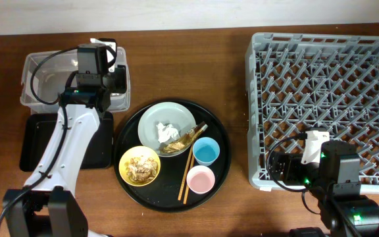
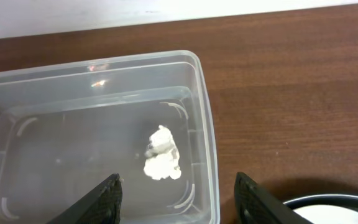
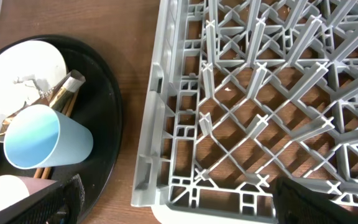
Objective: Sort waste into correct bins and load items into the dishwasher rack
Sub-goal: 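Grasp the white tissue and gold wrapper on the plate with left gripper, then carry the tissue to the clear bin and release it with left gripper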
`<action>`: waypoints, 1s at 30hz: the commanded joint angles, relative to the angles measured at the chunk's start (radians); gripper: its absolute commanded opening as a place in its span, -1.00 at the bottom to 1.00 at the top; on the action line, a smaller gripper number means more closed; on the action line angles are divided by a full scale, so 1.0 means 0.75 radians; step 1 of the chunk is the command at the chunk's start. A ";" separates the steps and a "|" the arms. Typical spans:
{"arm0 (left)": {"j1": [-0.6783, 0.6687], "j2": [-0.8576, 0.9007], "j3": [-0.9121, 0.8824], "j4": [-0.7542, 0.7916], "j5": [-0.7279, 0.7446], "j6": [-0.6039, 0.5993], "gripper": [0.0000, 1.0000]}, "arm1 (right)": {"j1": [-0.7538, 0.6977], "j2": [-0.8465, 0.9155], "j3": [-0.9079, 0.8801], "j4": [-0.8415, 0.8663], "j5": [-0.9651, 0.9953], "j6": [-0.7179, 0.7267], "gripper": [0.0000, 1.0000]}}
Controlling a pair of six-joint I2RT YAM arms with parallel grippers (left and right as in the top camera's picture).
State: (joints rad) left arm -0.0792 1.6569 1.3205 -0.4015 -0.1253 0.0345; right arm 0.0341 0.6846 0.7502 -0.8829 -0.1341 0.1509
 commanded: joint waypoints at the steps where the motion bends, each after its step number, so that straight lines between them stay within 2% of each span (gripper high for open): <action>1: -0.018 -0.036 0.010 -0.061 0.098 0.010 0.15 | -0.003 -0.003 0.028 0.001 -0.015 -0.001 0.97; 4: -0.106 -0.033 0.008 -0.276 0.288 0.009 0.15 | -0.003 -0.002 0.028 0.000 -0.015 -0.001 0.97; 8: -0.235 0.075 0.003 -0.495 0.287 0.004 0.22 | -0.003 -0.002 0.028 -0.001 -0.016 -0.001 0.97; 15: -0.345 0.378 0.003 -0.536 0.287 0.005 0.20 | -0.003 -0.002 0.028 -0.004 -0.016 -0.001 0.97; 20: -0.347 0.430 0.007 -0.534 0.287 0.005 -0.99 | -0.003 -0.002 0.028 -0.004 -0.015 -0.001 0.97; 24: -0.317 0.406 0.113 -0.662 0.221 0.005 -0.99 | -0.003 -0.002 0.028 -0.004 -0.015 -0.001 0.97; 26: -0.262 0.360 0.279 -0.769 0.175 0.005 -0.99 | -0.003 -0.002 0.028 -0.004 -0.011 -0.006 0.97; 30: -0.134 0.282 0.483 -0.761 0.165 0.005 -0.99 | -0.003 -0.002 0.028 -0.004 -0.011 -0.006 0.97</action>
State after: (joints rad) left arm -0.2409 1.9354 1.5906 -0.9810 0.0212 0.0345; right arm 0.0341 0.6846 0.7517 -0.8867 -0.1337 0.1505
